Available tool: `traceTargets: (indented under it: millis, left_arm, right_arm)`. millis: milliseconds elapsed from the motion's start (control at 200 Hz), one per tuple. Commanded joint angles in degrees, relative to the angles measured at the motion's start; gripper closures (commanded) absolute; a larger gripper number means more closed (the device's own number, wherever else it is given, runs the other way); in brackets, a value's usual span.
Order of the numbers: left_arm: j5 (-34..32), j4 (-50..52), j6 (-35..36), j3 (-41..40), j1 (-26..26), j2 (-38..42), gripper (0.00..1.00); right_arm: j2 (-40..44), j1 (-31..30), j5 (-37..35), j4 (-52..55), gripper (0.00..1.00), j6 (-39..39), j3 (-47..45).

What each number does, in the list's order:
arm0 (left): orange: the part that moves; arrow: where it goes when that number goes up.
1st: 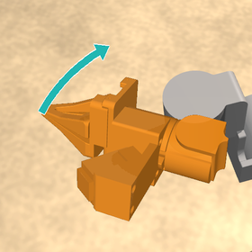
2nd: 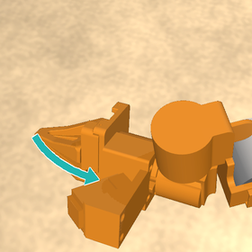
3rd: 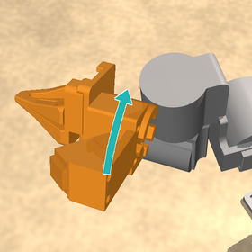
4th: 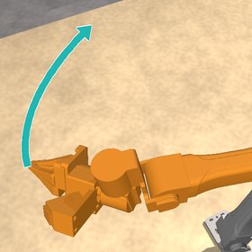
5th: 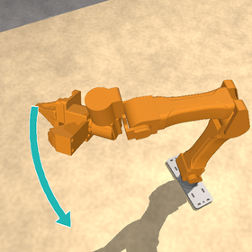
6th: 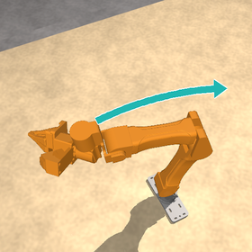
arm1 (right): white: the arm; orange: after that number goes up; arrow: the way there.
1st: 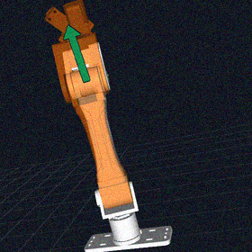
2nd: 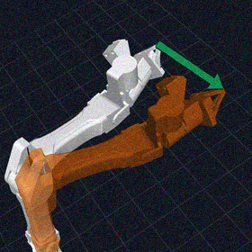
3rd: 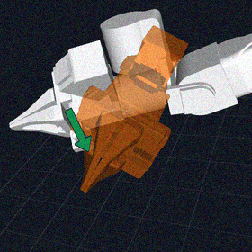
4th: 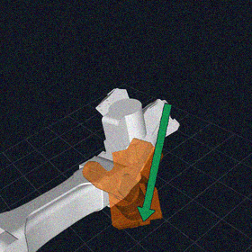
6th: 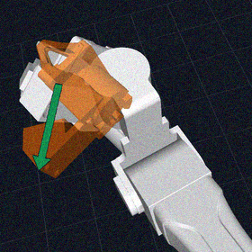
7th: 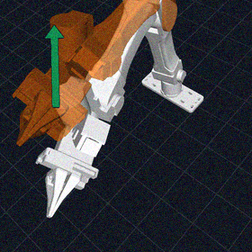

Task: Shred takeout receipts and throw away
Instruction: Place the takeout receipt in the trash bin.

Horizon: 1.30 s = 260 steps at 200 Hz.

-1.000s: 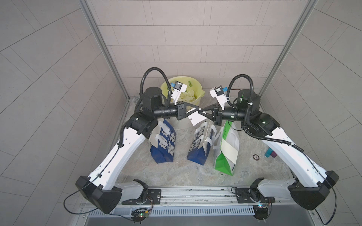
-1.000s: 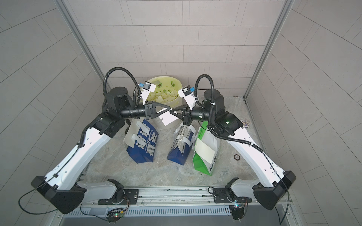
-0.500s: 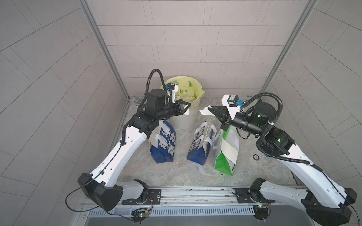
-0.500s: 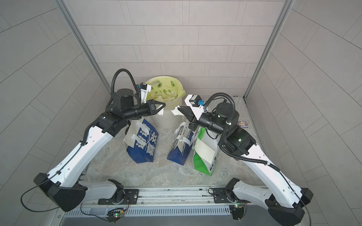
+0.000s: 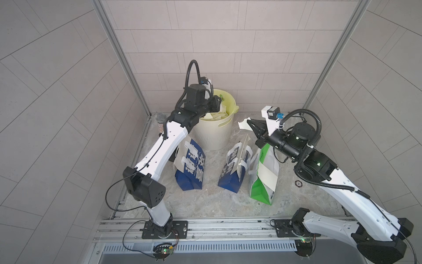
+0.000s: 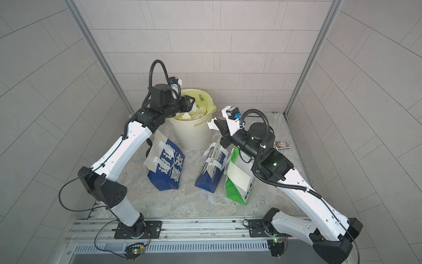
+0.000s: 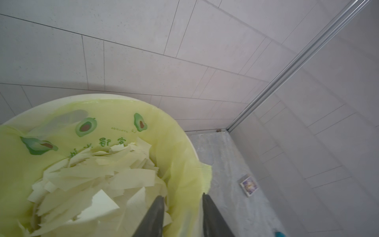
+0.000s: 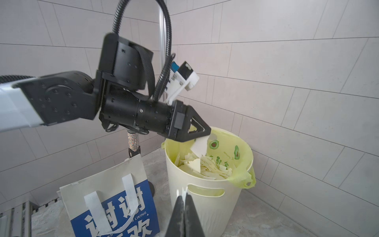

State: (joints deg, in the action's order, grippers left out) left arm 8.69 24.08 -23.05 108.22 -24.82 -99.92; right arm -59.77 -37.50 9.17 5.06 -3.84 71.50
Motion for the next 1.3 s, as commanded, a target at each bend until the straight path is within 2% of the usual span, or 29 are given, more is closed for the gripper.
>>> traceTargets:
  millis: [0,135,295,455,600,670,761,871,971,1086,1226,1296]
  left_arm:
    - [-4.5,2.6,2.9,3.9,1.1,-3.8,0.42]
    - [-6.4,6.1,4.6,10.7,1.1,-6.3,0.35]
    - [-9.3,6.5,7.6,11.7,1.1,-4.2,0.37]
    - [-12.7,9.5,10.6,10.7,1.2,-1.5,0.51]
    - [-13.9,4.7,11.5,4.4,1.3,2.9,0.79]
    - [-13.9,6.2,11.4,5.5,1.8,2.4,0.86]
    - [-13.7,7.4,11.1,6.7,2.1,3.0,0.85]
    - [-12.1,5.3,9.7,4.1,2.1,6.2,0.75]
    - [-10.7,4.9,8.4,0.8,2.1,10.2,0.66]
    - [-9.4,3.8,7.0,-6.0,2.1,16.2,0.60]
    - [-6.1,3.9,4.0,-12.9,2.0,22.1,0.55]
    - [-3.5,3.9,0.9,-16.3,1.7,24.3,0.54]
  right_arm:
    - [-0.4,0.3,-3.9,-1.4,1.00,-1.3,0.4]
    - [-3.4,0.6,-3.7,-2.1,1.00,-2.1,2.5]
    - [-8.5,1.4,-2.8,-2.8,1.00,-4.0,6.1]
    - [-15.4,2.1,-2.2,-4.9,1.00,-7.3,11.0]
    - [-24.7,2.2,-1.8,-7.4,1.00,-8.2,16.9]
    - [-29.0,2.3,-2.0,-8.3,1.00,-8.4,20.1]
    - [-34.8,2.6,-1.5,-8.4,1.00,-7.6,24.8]
    - [-41.4,2.5,-1.2,-7.4,1.00,-5.4,30.4]
    - [-46.4,2.7,-1.8,-3.9,0.83,-2.6,36.3]
    - [-49.3,2.6,-3.2,-0.8,0.64,0.1,40.6]
    - [-49.5,2.8,-4.6,1.8,0.49,3.1,42.5]
    - [-48.9,2.9,-4.5,2.7,0.45,3.9,42.7]
